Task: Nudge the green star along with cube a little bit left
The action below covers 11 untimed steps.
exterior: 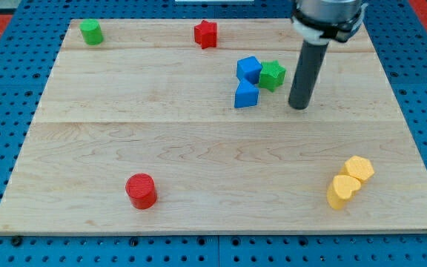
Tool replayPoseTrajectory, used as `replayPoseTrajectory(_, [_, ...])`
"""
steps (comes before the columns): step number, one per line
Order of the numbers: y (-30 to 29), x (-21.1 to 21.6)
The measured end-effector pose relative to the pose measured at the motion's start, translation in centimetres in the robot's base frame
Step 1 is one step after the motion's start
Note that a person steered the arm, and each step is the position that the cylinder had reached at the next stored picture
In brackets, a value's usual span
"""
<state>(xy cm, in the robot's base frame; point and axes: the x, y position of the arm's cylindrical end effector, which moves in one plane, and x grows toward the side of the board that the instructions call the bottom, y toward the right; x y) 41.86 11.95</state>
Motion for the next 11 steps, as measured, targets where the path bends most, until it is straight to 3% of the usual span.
replayPoseTrajectory(1, [0.0, -4.3])
replayPoseTrajectory(2, [0.1, -5.4])
replayPoseTrajectory(7, [0.6, -5.3])
replayPoseTrajectory(9, [0.6, -3.4])
replayPoseTrajectory(11, [-3.2, -2.8])
